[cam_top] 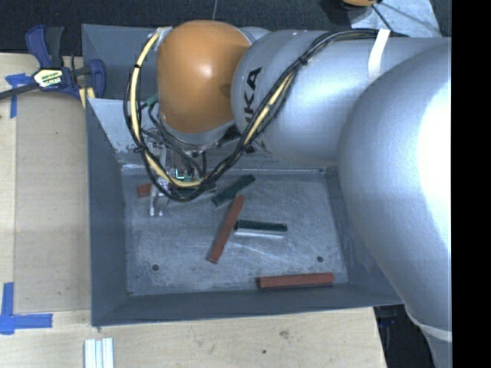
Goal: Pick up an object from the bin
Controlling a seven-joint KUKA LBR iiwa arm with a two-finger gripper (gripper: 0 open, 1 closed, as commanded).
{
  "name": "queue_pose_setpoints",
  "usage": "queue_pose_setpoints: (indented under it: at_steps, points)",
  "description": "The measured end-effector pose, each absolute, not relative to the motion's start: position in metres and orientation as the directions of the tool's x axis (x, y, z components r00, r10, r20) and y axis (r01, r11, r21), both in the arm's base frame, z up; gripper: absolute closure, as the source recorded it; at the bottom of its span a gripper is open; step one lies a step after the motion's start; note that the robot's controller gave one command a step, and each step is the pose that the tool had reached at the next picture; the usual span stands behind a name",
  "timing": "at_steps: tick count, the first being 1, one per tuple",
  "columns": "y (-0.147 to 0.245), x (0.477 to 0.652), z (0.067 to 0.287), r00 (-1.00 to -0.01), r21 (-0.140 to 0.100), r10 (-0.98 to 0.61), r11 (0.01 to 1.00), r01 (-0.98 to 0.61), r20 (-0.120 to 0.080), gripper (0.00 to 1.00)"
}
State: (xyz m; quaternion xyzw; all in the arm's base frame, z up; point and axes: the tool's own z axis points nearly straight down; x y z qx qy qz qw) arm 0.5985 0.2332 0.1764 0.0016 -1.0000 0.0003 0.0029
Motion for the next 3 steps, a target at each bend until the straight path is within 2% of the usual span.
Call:
queue_pose_setpoints:
  at_steps: [1,2,3]
  points:
    - [0.232,0.601,0.181,-1.000,0.001,0.000,1.000,0.000,-0.003,0.00]
    - [0.180,0.610,0.117,-0.994,0.001,-0.113,0.994,-0.113,-0.006,0.00]
    - [0.161,0.618,0.120,-1.000,0.001,0.017,1.000,0.017,0.000,0.00]
